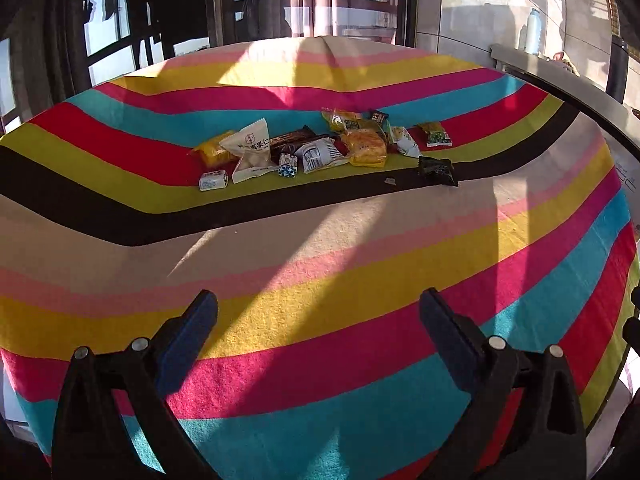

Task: Organize snacks
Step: 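Return to the table and grasp the black snack bag with the right gripper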

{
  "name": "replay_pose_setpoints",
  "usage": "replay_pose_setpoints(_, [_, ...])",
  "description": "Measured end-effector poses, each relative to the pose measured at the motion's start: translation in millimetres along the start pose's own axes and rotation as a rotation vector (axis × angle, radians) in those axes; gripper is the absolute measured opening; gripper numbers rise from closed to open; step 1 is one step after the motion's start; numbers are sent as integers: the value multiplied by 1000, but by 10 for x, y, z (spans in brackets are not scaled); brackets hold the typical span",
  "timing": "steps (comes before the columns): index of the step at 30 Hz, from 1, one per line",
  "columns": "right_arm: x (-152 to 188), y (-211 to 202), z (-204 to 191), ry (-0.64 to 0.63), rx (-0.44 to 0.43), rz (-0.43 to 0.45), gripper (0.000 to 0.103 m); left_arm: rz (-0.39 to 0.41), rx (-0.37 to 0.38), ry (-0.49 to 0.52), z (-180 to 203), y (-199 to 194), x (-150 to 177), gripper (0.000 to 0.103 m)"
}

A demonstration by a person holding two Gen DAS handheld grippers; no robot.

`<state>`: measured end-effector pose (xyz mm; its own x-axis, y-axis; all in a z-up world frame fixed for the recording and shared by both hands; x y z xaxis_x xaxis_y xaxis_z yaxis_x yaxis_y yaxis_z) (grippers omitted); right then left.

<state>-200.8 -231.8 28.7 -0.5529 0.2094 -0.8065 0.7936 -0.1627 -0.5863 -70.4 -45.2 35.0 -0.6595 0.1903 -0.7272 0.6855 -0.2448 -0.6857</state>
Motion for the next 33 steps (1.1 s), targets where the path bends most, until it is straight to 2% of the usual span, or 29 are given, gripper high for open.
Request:
replay_pose_setpoints(3, [-243,517,-239,-41,20,-127,98,25,-72,-15,-223,33,-53,101])
replay_pose_setpoints(7, [-544,1077,-353,50,2,-186,98,25,-136,-58,-481,86,-44,101])
replay_pose_setpoints(10, [-819,1456,-453,124,-2,-185,97,12,-134,-103,-628,114,-12,101])
replay_pose_setpoints(14, [-1093,1929,-648,119,52,-200,87,7,-155,-113,-716,129,54,101])
replay_pose_setpoints(15, [-1134,2031,-673,120,69,-211,83,-3,-142,-124,-742,134,66,101])
replay_pose_setpoints(18, [-1189,2298,-705,136,127,-255,81,-1,-110,-164,-823,111,94,101])
replay_pose_setpoints(22, [-1254,2452,-756,105,197,-272,80,-17,-79,-215,-919,129,128,101])
replay_pose_setpoints(23, [-1246,2471,-787,72,221,-272,77,-21,-71,-227,-938,142,127,101])
replay_pose_setpoints(24, [-1233,2466,-831,28,232,-270,58,-24,-63,-240,-956,161,123,101])
replay_pose_setpoints(25, [-1221,2424,-871,-11,193,-256,40,-25,-59,-249,-969,170,123,101])
replay_pose_setpoints(26, [-1193,2365,-888,-38,178,-248,34,-26,-58,-254,-979,175,123,101])
replay_pose_setpoints(28, [-1123,2177,-849,-34,131,-188,33,-26,-58,-258,-982,193,111,101])
replay_pose_setpoints(32, [-947,1947,-669,42,9,-187,33,-25,-82,-232,-980,225,42,101])
replay_pose_setpoints(33, [-917,1911,-667,39,2,-190,33,-25,-84,-230,-992,240,15,101])
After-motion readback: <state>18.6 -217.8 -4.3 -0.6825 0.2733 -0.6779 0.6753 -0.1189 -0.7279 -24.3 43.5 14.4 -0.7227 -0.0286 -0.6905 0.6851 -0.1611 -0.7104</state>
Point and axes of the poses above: each gripper's, at about its wrist camera, not at the fingertips, and y roughly the way its jaws point, z to its right, x to its underside, the point moved 1 cm from there along y, roughly the way its jaws point, and after that the axes turned 4 degrees about x, right-handed, at the moved point
